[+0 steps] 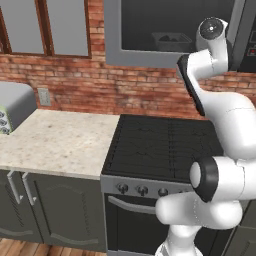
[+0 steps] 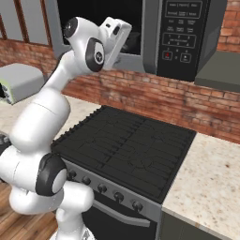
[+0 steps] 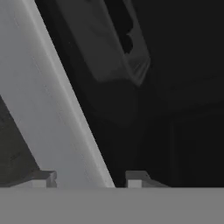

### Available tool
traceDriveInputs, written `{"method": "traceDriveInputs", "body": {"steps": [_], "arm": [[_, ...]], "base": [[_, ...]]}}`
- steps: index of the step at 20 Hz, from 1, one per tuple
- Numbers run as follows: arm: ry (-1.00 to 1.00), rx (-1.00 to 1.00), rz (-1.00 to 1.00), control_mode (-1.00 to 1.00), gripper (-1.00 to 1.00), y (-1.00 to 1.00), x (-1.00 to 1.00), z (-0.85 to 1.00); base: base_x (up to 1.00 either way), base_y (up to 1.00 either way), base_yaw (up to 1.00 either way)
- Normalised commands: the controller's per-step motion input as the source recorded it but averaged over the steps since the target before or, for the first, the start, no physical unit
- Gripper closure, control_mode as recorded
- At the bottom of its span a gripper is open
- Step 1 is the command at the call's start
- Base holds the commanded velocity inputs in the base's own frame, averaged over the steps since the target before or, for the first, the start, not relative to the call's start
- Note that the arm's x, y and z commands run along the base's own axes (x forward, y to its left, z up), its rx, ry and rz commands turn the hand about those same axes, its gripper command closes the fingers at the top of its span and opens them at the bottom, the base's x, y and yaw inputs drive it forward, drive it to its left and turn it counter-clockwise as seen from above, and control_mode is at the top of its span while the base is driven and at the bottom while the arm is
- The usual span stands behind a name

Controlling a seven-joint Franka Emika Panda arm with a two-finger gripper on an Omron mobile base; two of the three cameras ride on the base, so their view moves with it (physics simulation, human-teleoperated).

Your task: Place the tupperware containing the fish and eggplant meal in the microwave. Close the microwave door and press the start button to reheat the meal.

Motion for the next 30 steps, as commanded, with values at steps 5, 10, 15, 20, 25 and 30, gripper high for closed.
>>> {"method": "traceDriveInputs", "body": {"steps": [5, 10, 15, 20, 25, 30], "arm": [[0.00, 0.00, 0.35, -1.00, -1.00, -0.34, 0.87, -0.17], [0.00, -0.13, 0.17, -1.00, -1.00, 0.26, -0.19, -0.36], [0.00, -0.15, 0.09, -1.00, -1.00, 0.54, -0.53, 0.00], [-0.04, -0.04, 0.01, -1.00, -1.00, 0.07, -0.75, 0.14], [-0.14, 0.01, 0.01, -1.00, -1.00, -0.70, -0.82, 0.02], [-0.22, 0.12, 0.05, -1.00, -1.00, -0.99, -0.49, 0.00]], "base": [[0.00, 0.00, 0.00], [0.00, 0.00, 0.00], [0.00, 0.00, 0.00], [0.00, 0.00, 0.00], [0.00, 0.00, 0.00], [0.00, 0.00, 0.00]]}}
